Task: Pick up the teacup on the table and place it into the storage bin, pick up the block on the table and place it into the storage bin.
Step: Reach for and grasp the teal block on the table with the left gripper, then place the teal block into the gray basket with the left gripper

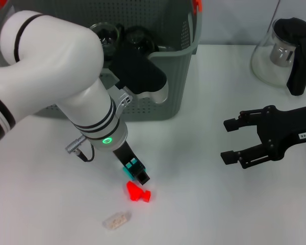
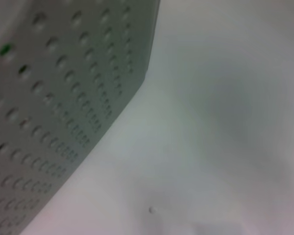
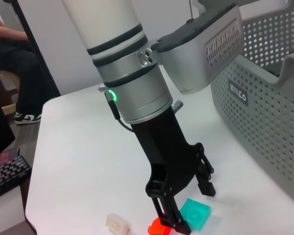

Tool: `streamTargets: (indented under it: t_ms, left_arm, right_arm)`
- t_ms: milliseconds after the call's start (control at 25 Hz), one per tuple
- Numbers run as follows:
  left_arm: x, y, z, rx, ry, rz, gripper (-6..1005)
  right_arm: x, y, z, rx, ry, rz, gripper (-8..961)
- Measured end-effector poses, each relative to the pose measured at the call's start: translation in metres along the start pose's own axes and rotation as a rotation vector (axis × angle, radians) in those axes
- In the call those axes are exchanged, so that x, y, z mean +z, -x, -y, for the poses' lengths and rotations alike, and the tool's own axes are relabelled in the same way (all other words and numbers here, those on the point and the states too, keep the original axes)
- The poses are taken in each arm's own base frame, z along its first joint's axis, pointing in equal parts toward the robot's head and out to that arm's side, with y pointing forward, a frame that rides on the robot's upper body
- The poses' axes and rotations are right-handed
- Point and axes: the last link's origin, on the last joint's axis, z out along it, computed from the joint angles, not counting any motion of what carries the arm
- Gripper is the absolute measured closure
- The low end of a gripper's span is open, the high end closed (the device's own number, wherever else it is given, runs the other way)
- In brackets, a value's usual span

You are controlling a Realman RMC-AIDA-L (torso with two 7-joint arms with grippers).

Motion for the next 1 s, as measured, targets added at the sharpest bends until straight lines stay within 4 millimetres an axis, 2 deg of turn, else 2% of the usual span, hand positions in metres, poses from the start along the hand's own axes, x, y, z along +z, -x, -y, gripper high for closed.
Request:
streamTargets:
  t_ms: [680, 920, 1000]
  left_arm:
    - [0.0035, -0.0007, -0.0046, 0.037, -0.01, 0.009, 347]
    - [0.0001, -0.0031, -0.0054, 0.047, -0.011, 0.0, 546]
    - [-0.0042, -0.0045, -0.0055, 0.048, -0.005, -0.006, 568]
  right_arm:
    - [-0.0003, 0.0001, 0.0016, 0.004, -0.011, 0.002, 25]
    - [-0.0003, 0.0001, 0.0016, 0.005, -0.011, 0.002, 25]
    - [-0.0004, -0.0002, 0.0015, 0.005, -0.012, 0.002, 25]
